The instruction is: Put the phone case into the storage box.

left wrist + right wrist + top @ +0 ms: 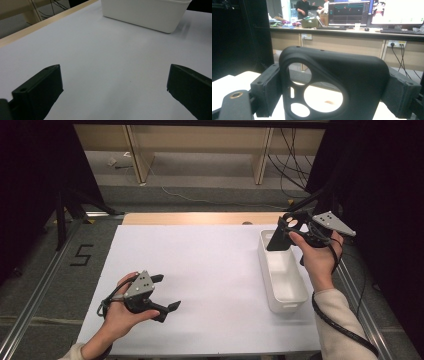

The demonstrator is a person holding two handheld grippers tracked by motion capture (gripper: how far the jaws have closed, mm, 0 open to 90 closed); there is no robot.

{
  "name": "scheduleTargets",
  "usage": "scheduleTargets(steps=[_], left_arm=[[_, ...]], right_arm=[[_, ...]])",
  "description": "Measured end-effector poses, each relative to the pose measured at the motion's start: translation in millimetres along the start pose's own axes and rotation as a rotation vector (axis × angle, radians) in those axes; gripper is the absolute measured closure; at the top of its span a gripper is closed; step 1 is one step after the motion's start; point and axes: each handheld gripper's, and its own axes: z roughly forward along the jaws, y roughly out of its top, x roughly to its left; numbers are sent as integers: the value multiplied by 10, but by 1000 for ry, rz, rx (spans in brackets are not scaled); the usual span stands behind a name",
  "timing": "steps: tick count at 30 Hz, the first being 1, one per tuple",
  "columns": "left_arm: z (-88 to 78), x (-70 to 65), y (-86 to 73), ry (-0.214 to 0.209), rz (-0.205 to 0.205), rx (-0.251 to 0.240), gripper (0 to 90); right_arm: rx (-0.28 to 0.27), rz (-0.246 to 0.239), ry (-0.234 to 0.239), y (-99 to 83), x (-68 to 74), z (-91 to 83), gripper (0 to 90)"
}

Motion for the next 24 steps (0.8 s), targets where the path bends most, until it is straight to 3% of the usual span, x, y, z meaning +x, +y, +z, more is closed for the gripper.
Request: scheduleTargets(steps=[24], left_arm=[[3,5,-2,-1,1,1,0]], right_arm=[[28,-30,-15,-64,-18,106,158]])
